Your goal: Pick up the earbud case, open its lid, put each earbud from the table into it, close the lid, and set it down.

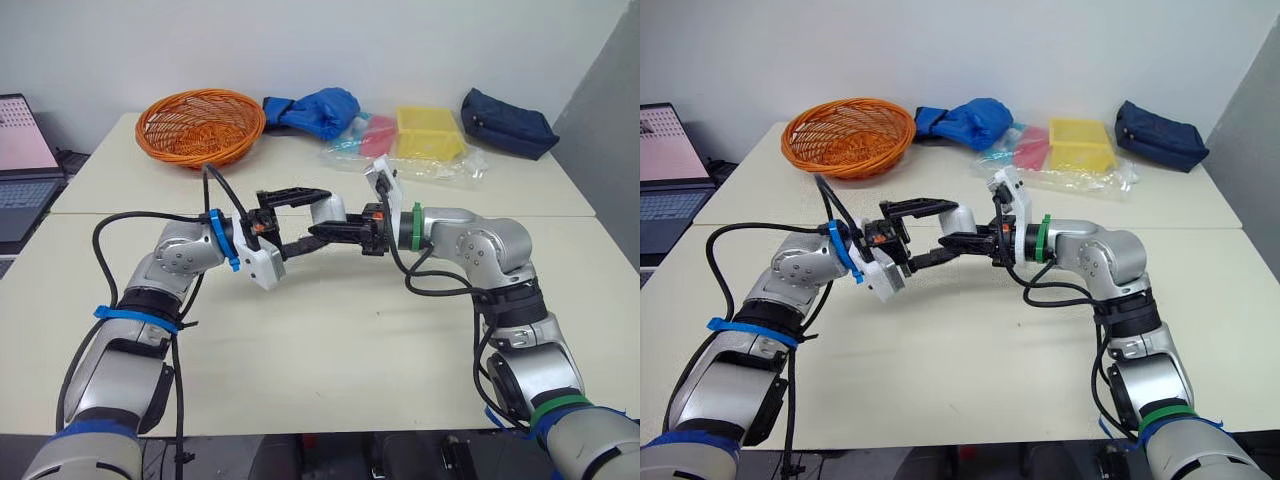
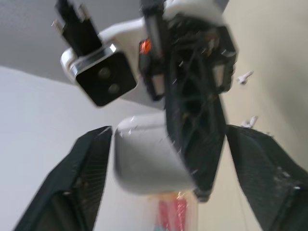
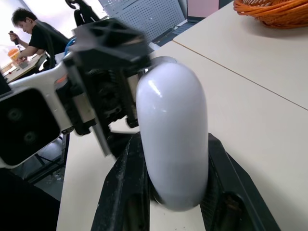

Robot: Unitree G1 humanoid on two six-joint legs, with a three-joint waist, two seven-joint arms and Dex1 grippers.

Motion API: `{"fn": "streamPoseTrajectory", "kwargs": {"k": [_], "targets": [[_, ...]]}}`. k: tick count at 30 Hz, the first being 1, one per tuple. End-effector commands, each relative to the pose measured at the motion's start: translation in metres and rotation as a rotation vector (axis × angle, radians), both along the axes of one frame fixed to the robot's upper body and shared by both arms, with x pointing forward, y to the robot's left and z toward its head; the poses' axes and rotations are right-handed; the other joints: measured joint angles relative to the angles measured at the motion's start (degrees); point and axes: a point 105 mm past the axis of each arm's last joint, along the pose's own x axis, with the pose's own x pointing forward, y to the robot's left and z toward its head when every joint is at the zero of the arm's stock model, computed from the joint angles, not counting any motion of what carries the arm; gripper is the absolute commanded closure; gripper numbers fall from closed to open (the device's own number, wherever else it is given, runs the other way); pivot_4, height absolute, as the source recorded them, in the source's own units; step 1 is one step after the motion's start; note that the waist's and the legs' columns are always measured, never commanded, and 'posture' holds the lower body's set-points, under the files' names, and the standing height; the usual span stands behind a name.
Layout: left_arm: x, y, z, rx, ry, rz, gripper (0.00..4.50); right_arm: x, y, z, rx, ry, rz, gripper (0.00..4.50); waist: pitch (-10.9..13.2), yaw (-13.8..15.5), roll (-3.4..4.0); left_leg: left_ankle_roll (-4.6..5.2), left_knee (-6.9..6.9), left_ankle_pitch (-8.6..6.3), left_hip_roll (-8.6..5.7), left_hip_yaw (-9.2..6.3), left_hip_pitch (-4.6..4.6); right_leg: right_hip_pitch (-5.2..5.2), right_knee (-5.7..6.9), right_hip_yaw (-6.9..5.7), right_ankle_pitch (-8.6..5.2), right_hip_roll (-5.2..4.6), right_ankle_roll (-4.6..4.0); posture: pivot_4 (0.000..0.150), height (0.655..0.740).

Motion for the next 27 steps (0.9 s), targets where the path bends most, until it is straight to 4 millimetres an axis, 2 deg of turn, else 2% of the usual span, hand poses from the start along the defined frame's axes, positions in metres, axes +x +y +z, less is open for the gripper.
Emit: {"fn": "streamPoseTrajectory", "kwargs": {"k": [1, 3, 7, 10, 14, 17, 21, 24, 27], "targets": [[-0.001, 0.002, 0.017, -0.047, -0.003, 0.002, 0.0, 0.0, -0.001, 0.016, 0.042, -0.052, -0.002, 3.62, 0.0, 0.0, 0.0, 0.0, 0.01, 0.0, -0.01, 0.0, 0.0, 0.0, 0.0, -0.01, 0.0, 0.0, 0.0, 0.15, 0.74], [0.0, 0.004, 0.023, -0.065, 0.01, 0.01, 0.0, 0.002, -0.002, 0.015, 0.041, -0.053, -0.011, 3.62, 0.0, 0.0, 0.0, 0.0, 0.02, 0.0, -0.01, -0.01, 0.0, 0.0, 0.02, -0.01, 0.0, 0.01, 0.0, 0.15, 0.74], [-0.014, 0.013, 0.041, -0.061, 0.054, -0.005, 0.0, 0.013, -0.013, 0.003, -0.007, -0.086, -0.097, 3.62, 0.0, -0.2, 0.0, 0.0, 0.02, 0.0, 0.0, -0.01, 0.0, -0.01, 0.02, 0.01, 0.0, 0.04, 0.0, 0.15, 0.74], [-0.014, 0.027, 0.053, 0.003, 0.252, 0.033, 0.0, 0.024, -0.019, -0.015, -0.137, -0.222, -0.196, 3.62, 0.0, -0.2, 0.0, 0.0, 0.01, 0.0, 0.02, -0.03, -0.01, -0.02, 0.02, 0.03, -0.01, 0.05, 0.0, 0.15, 0.74], [0.001, 0.037, 0.052, 0.109, 0.639, 0.156, 0.0, 0.025, -0.016, -0.025, -0.208, -0.335, -0.216, 3.62, 0.0, -0.3, 0.04, 0.0, 0.06, 0.0, -0.04, -0.03, 0.01, -0.02, 0.03, 0.0, -0.17, 0.2, 0.27, 0.15, 0.74], [0.012, 0.032, 0.072, 0.022, 0.826, 0.213, 0.0, 0.022, -0.011, -0.032, -0.257, -0.391, -0.196, 3.62, 0.0, -0.2, 0.04, 0.0, 0.2, 0.0, 0.01, -0.08, -0.02, -0.02, 0.03, -0.01, -0.18, 0.33, 0.28, 0.15, 0.74], [0.011, 0.025, 0.055, 0.263, 0.927, 0.268, 0.0, 0.015, 0.001, -0.034, -0.29, -0.47, -0.162, 3.62, 0.0, -0.2, 0.04, 0.0, 0.25, 0.0, 0.02, -0.05, -0.02, -0.01, 0.02, 0.05, -0.19, 0.39, 0.28, 0.15, 0.74], [0.016, 0.026, 0.04, 0.376, 0.898, 0.294, 0.0, 0.01, 0.005, -0.033, -0.305, -0.503, -0.141, 3.62, 0.0, -0.2, 0.05, 0.0, 0.25, 0.0, 0.04, -0.06, 0.0, -0.02, 0.05, 0.05, -0.22, 0.41, 0.2, 0.15, 0.74], [0.014, 0.021, 0.03, 0.456, 0.895, 0.247, 0.0, 0.008, 0.008, -0.03, -0.303, -0.516, -0.136, 3.62, 0.0, -0.2, 0.05, 0.0, 0.24, 0.0, 0.1, -0.07, 0.0, -0.05, 0.09, 0.06, -0.22, 0.47, 0.16, 0.15, 0.74]]}}
